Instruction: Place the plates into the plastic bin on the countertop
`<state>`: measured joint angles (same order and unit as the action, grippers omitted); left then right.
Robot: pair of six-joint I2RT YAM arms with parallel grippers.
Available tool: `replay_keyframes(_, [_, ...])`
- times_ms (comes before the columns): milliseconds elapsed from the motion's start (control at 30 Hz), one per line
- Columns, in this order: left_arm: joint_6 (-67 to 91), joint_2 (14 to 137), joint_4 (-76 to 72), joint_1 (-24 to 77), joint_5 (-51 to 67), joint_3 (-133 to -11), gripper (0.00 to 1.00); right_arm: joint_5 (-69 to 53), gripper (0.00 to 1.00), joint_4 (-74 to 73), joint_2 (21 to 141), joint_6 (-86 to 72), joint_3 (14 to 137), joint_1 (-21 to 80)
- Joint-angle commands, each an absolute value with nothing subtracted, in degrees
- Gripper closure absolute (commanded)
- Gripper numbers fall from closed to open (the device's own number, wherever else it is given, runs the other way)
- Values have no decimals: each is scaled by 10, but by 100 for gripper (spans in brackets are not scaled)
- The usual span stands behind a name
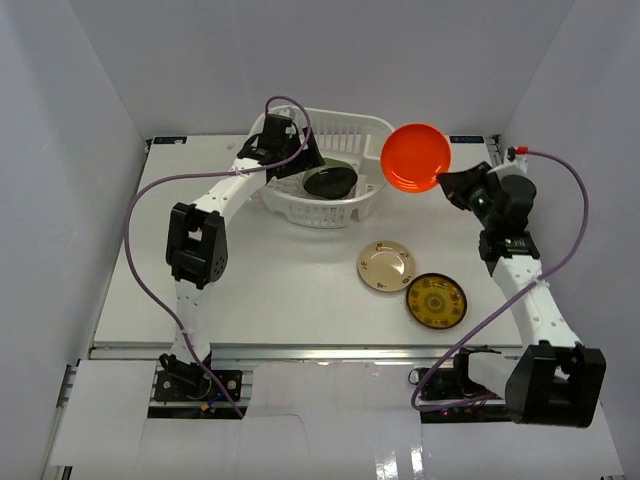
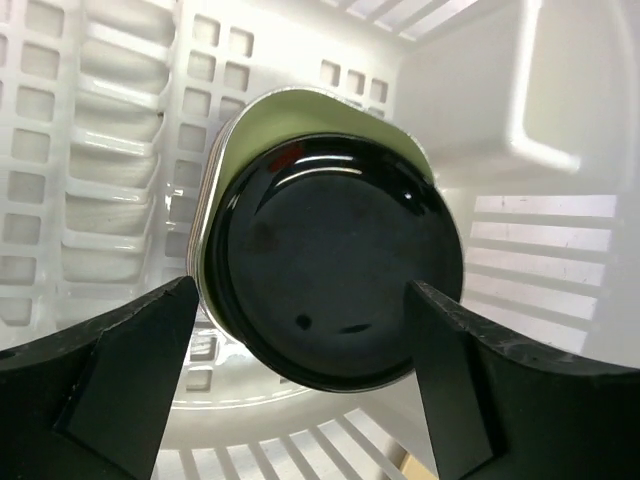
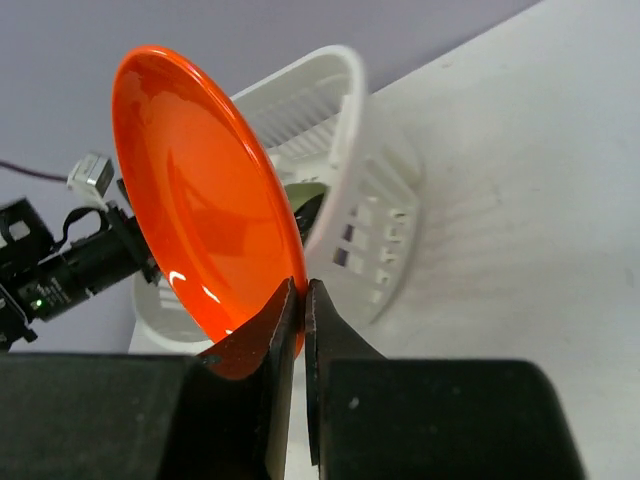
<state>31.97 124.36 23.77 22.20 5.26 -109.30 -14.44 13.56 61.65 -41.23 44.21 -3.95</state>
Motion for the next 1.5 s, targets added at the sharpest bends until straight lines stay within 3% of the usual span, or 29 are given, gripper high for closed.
replay_keyframes(0, [289,1157,235,222,35,-1142,4,-88,92,110,680,-374,538,55])
replay_keyframes(200, [277,985,203,222,35,-1082,3,-15,92,21,890,-297,777,191])
replay_keyframes(467, [309,698,163,226,87,-694,3,32,92,-92,1083,-250,1006,265])
replay_keyframes(733, [384,589,180,247,166,-449,3,75,90,-111,1121,-265,1006,267])
replay_keyframes(833, [423,601,143,286,160,-410,3,73,77,-150,1144,-269,1045,267])
replay_keyframes(867, [436,623,132,320,146,-406,3,76,58,-157,1142,-271,1043,267])
replay_keyframes(967, [448,669,104,386,93,-417,3,78,41,-149,1107,-268,1020,267])
replay_keyframes(1067, [473,732,54,420,64,-422,3,83,40,-146,1049,-256,993,264])
replay_keyframes(1233, [521,820,-58,454,11,-419,8,111,50,-94,841,-249,805,253])
replay_keyframes(1333, [538,878,-96,468,18,-439,12,125,56,-52,688,-280,545,233])
replay_keyframes(1367, [541,891,-103,473,19,-446,14,125,58,-49,651,-280,544,223])
replay_keyframes(1467, [538,940,-122,493,12,-472,18,107,64,-56,520,-303,389,191])
